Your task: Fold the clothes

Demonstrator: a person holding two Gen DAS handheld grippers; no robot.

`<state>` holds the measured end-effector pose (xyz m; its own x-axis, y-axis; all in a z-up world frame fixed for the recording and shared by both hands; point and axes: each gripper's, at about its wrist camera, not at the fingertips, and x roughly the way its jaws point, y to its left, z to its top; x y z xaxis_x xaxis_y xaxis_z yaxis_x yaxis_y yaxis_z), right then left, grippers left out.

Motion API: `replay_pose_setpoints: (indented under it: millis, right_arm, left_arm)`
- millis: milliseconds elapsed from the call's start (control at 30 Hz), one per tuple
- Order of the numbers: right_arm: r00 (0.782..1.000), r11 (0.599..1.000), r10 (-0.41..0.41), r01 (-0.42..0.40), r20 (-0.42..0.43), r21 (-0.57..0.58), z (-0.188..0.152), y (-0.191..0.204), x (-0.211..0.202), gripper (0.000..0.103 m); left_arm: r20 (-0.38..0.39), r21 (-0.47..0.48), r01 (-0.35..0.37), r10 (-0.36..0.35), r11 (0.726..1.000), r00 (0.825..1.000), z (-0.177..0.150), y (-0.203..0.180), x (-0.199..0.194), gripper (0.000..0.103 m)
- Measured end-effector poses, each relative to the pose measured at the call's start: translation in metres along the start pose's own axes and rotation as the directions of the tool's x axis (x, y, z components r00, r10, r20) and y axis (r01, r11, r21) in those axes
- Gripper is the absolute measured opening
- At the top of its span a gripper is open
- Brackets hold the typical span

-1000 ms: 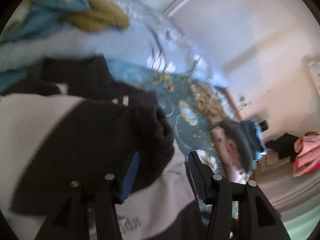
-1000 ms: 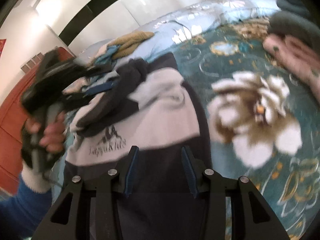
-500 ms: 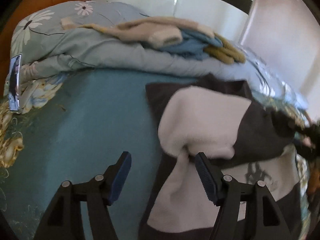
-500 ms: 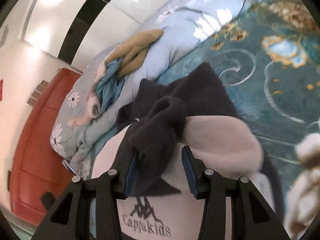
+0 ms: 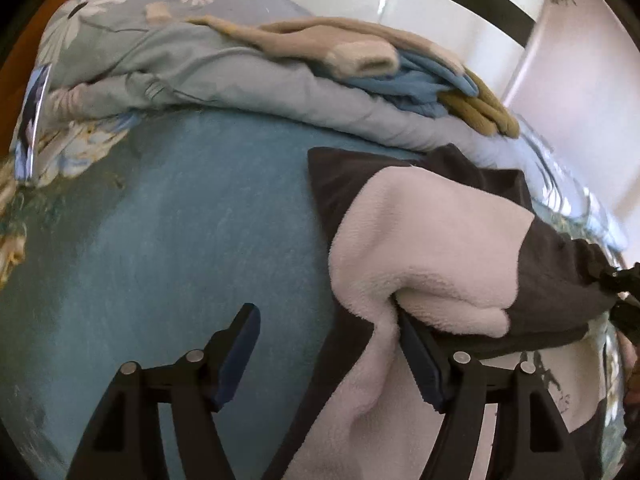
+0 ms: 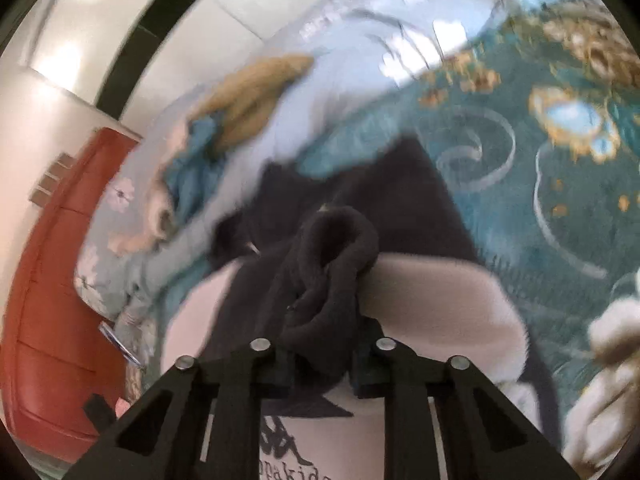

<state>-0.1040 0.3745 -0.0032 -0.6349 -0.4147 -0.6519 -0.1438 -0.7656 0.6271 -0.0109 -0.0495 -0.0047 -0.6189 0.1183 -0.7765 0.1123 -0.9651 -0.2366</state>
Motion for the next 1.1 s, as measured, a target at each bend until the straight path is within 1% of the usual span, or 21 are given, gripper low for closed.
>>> replay_pose_setpoints:
  millis: [33,100,133,167,200,300,333,433,500,567,667,733,767,800,867,933,967,1033,1067,1100]
  right_arm:
    - [0.999,0.999,0.032,-0.031,0.042,-0.038,0.003,0.005,-0.012,0.018]
    - [0.985,0.986,0.103,-0.083,0.138,-0.143,0.004,0.014,-0.041,0.017]
    - [0.981,0.983,0.113,-0.086,0.16,-0.164,0.002,0.012,-0.048,0.018]
    - [0.981,0.985,0.108,-0.083,0.163,-0.154,0.002,0.006,-0.051,0.018]
    - [0.983,0.989,0.1,-0.081,0.152,-0.126,0.002,-0.003,-0.05,0.018]
    - [0.998,0.999,0.031,-0.032,0.062,0.013,-0.004,-0.043,-0.023,0.018]
    - [0.999,0.998,0.029,-0.031,0.039,0.06,-0.007,-0.056,-0.015,0.018]
    - [0.992,0.967,0.128,-0.13,0.023,0.217,-0.014,-0.093,-0.003,0.018]
    - [0.981,0.94,0.193,-0.193,0.028,0.281,-0.015,-0.106,-0.002,0.018]
    - [0.98,0.937,0.2,-0.196,0.016,0.29,-0.013,-0.108,-0.003,0.018]
    - [0.989,0.962,0.148,-0.141,-0.013,0.232,-0.01,-0.09,-0.009,0.025]
    - [0.992,0.978,0.127,-0.121,-0.025,0.168,-0.017,-0.079,-0.022,0.033]
    - [0.992,0.984,0.12,-0.115,-0.031,0.136,-0.021,-0.074,-0.029,0.037]
    - [0.993,0.989,0.115,-0.11,-0.037,0.103,-0.027,-0.07,-0.036,0.04]
    - [0.993,0.994,0.103,-0.1,-0.051,0.048,-0.044,-0.072,-0.054,0.044]
    - [0.996,0.998,0.06,-0.058,-0.067,0.025,-0.065,-0.082,-0.074,0.046]
    - [0.997,0.999,0.04,-0.039,-0.07,0.015,-0.077,-0.088,-0.085,0.046]
    - [0.998,0.999,0.037,-0.036,-0.042,0.03,-0.102,-0.105,-0.112,0.047]
    - [0.999,0.998,0.03,-0.028,-0.036,0.054,-0.112,-0.112,-0.121,0.049]
    - [0.999,0.997,0.028,-0.026,-0.025,0.076,-0.123,-0.12,-0.131,0.049]
  left_arm:
    - [0.006,-0.014,0.002,-0.001,1.0,1.0,-0.001,0.001,-0.001,0.074]
    - [0.005,-0.041,0.003,-0.003,0.999,1.0,-0.001,0.005,0.0,0.074]
    - [0.0,-0.058,0.004,-0.004,0.998,1.0,-0.001,0.007,0.002,0.074]
    - [-0.014,-0.08,0.024,-0.025,0.997,1.0,-0.002,0.01,0.005,0.075]
    - [-0.027,-0.102,0.042,-0.045,0.994,0.999,-0.003,0.013,0.008,0.075]
    - [-0.016,-0.111,0.047,-0.049,0.993,0.999,-0.005,0.013,0.009,0.077]
    - [-0.015,-0.106,0.044,-0.046,0.993,0.999,-0.006,0.012,0.008,0.077]
    - [-0.021,-0.11,0.052,-0.054,0.993,0.998,-0.006,0.013,0.01,0.078]
    - [-0.028,-0.118,0.064,-0.068,0.991,0.997,-0.005,0.015,0.012,0.079]
    - [-0.04,-0.116,0.069,-0.074,0.991,0.996,-0.004,0.014,0.013,0.081]
    - [-0.074,-0.119,0.085,-0.095,0.989,0.993,0.0,0.015,0.012,0.081]
    - [-0.11,-0.166,0.157,-0.177,0.974,0.978,0.001,0.021,0.009,0.081]
    - [-0.121,-0.194,0.212,-0.238,0.958,0.964,0.0,0.026,0.006,0.081]
    - [-0.129,-0.222,0.266,-0.298,0.938,0.946,-0.001,0.03,0.003,0.081]
    - [-0.161,-0.254,0.334,-0.38,0.908,0.911,-0.008,0.038,-0.004,0.081]
    - [-0.193,-0.247,0.366,-0.415,0.898,0.889,-0.019,0.045,-0.013,0.081]
    - [-0.204,-0.237,0.36,-0.408,0.903,0.89,-0.023,0.048,-0.018,0.081]
    - [-0.225,-0.216,0.349,-0.394,0.912,0.891,-0.033,0.056,-0.027,0.081]
    - [-0.235,-0.21,0.359,-0.403,0.909,0.884,-0.038,0.059,-0.031,0.081]
    - [-0.249,-0.213,0.375,-0.422,0.902,0.872,-0.043,0.062,-0.034,0.081]
